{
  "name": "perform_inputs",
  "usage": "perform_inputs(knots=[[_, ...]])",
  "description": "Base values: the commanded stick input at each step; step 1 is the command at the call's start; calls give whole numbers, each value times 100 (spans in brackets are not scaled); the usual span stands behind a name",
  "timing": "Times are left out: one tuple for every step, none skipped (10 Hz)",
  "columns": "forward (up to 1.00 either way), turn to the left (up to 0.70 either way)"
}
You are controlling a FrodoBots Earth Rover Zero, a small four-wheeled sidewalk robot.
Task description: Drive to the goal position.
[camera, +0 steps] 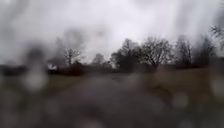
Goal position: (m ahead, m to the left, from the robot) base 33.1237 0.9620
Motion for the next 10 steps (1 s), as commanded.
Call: perform_inputs(knots=[[70,0],[70,0],[70,0],[70,0],[70,0],[70,0],[70,0],[70,0],[70,0],[70,0]])
